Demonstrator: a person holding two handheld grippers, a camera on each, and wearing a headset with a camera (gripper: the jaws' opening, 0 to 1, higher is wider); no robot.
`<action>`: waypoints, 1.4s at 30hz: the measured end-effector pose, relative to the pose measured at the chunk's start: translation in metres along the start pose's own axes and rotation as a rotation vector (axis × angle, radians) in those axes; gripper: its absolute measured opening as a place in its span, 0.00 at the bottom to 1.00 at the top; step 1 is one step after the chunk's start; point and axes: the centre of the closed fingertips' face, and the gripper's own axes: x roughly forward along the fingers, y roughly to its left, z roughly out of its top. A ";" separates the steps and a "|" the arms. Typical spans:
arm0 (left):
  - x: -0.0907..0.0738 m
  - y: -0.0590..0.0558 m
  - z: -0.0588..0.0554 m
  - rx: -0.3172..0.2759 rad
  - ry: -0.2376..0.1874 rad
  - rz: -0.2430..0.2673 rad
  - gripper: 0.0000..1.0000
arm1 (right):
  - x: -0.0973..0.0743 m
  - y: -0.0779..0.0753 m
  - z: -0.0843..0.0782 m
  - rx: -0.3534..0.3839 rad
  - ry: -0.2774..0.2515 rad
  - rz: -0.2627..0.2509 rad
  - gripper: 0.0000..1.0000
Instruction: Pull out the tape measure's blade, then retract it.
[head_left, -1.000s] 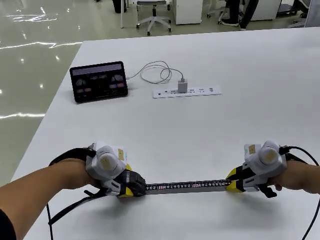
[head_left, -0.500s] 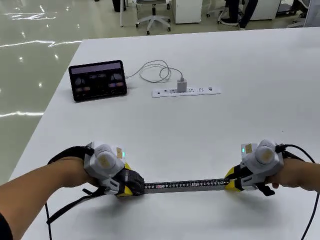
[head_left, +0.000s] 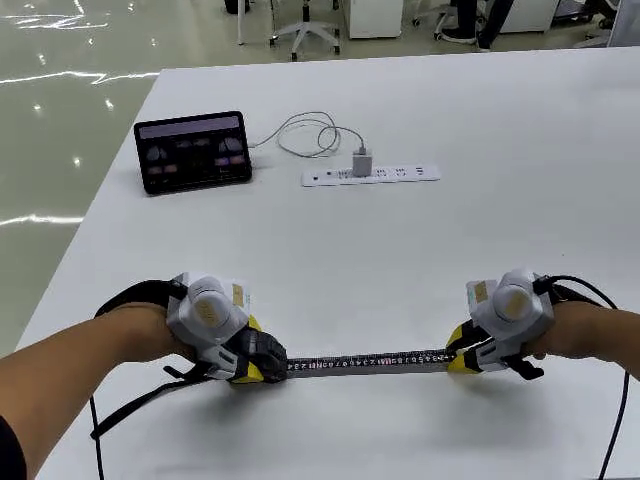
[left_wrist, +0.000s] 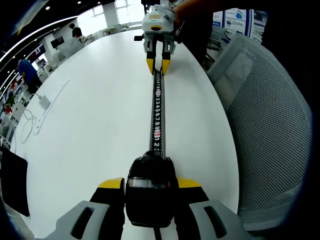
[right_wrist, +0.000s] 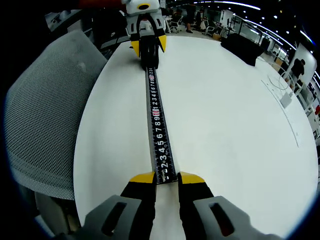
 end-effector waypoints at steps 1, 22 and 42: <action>0.000 0.000 -0.001 -0.001 0.004 0.002 0.34 | 0.000 0.000 0.000 0.000 0.001 0.001 0.12; -0.010 0.009 -0.012 -0.106 0.003 0.055 0.67 | -0.004 -0.003 -0.006 -0.013 0.039 -0.018 0.24; -0.022 0.022 -0.024 -0.354 -0.066 0.126 1.00 | -0.008 0.001 -0.006 0.122 0.004 -0.029 0.50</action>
